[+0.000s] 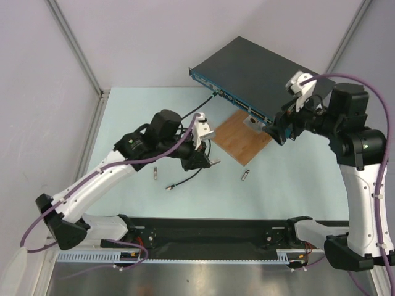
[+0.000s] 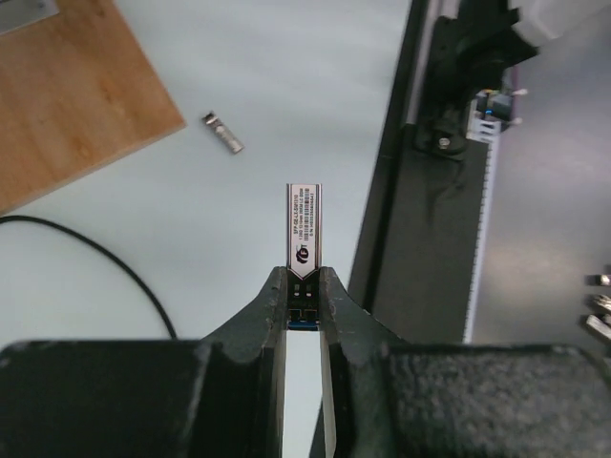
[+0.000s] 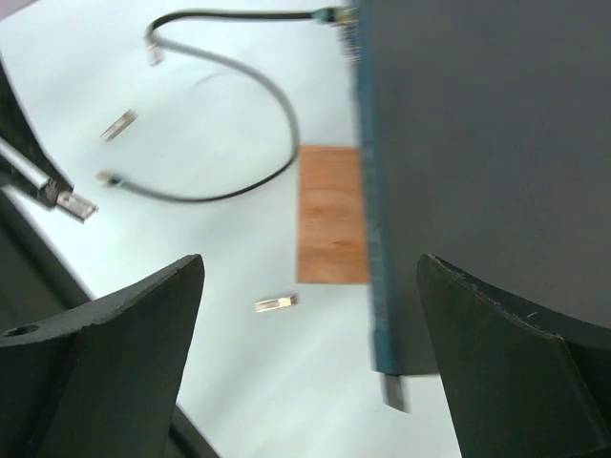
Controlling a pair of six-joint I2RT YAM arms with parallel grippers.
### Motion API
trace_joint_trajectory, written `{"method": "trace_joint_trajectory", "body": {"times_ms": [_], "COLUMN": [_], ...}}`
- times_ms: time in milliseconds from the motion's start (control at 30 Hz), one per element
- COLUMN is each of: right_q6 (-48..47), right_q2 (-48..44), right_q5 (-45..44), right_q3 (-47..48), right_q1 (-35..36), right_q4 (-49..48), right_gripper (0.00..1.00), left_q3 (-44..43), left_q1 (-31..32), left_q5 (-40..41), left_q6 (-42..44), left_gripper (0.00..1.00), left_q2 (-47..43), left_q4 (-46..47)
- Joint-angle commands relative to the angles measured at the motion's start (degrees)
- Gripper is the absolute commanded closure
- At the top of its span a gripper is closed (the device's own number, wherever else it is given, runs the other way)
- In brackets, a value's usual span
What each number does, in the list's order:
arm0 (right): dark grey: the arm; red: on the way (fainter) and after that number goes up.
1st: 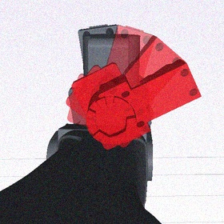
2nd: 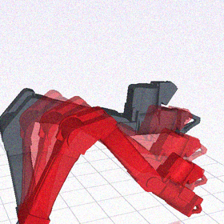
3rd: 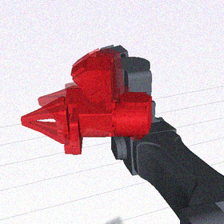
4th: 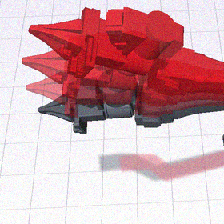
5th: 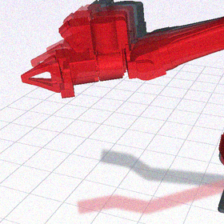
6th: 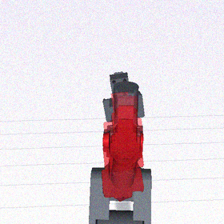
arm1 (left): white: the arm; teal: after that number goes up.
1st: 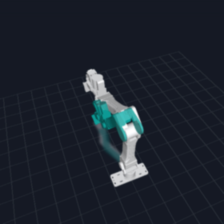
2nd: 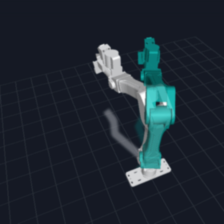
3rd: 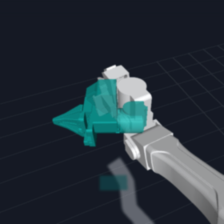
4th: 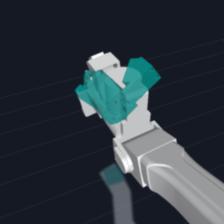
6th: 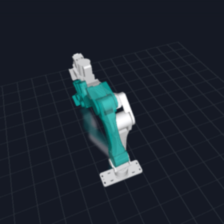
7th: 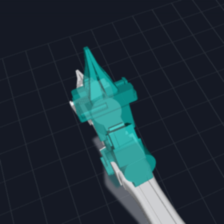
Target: Insert the plug into the switch port
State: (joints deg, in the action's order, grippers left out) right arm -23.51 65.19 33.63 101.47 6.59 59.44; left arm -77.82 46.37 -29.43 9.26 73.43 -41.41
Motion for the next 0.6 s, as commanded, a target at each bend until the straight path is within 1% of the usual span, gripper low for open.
{"method": "trace_joint_trajectory", "body": {"times_ms": [0, 33, 100, 133, 167, 233, 267, 367, 400, 467, 500, 567], "right_q6": [-4.51, -5.66, -8.3, -10.66, -11.81, -13.84, -14.11, -15.77, -16.39, -18.23, -18.68, -19.38], "right_q2": [-2.6, -4.09, -6.47, -8.74, -9.72, -10.87, -11.31, -10.61, -9.65, -8.68, -7.72, -6.48], "right_q5": [-0.4, -0.06, 1.95, 2.84, 3.63, 4.78, 4.43, -1.53, -5.03, -8.12, -10.57, -14.09], "right_q3": [-4.33, -5.66, -8.82, -11.71, -13.21, -15.94, -16.39, -16.66, -16.66, -16.66, -16.66, -16.83], "right_q1": [6.13, 9.55, 12.47, 15.18, 16.6, 20.11, 24.13, 32.58, 38.53, 43.66, 47.51, 52.19], "right_q4": [-2.31, -2.83, -5.38, -6.52, -8.27, -9.51, -10.65, -11.01, -10.75, -10.49, -10.48, -10.31], "right_gripper": [0.0, 0.0, 0.0, 0.0, 0.0, 0.0, 0.0, 0.0, 0.0, 0.0, 0.0, 0.0], "left_q3": [-1.28, -0.58, 1.7, 2.32, 2.85, 3.11, 3.2, 3.9, 4.08, 4.69, 4.87, 4.96], "left_q1": [-0.23, -0.31, -0.93, -1.37, -1.72, -3.12, -3.48, -4.27, -4.53, -4.62, -4.71, -4.71], "left_q5": [-7.82, -8.97, -12.66, -13.71, -16.51, -19.25, -20.39, -24.26, -26.01, -27.17, -27.61, -29.01], "left_q6": [-4.59, -5.64, -8.63, -8.82, -8.9, -10.84, -11.8, -14.17, -14.96, -16.98, -17.34, -18.22], "left_gripper": [1.0, 1.0, 1.0, 1.0, 1.0, 0.99, 1.0, 1.0, 1.0, 1.0, 1.0, 1.0], "left_q2": [-3.19, -3.99, -5.22, -6.18, -6.37, -6.54, -6.54, -6.37, -6.28, -6.19, -6.19, -5.93], "left_q4": [-0.69, 0.09, 1.59, 2.2, 2.12, 1.77, 1.6, 2.64, 3.17, 4.05, 4.75, 5.28]}}
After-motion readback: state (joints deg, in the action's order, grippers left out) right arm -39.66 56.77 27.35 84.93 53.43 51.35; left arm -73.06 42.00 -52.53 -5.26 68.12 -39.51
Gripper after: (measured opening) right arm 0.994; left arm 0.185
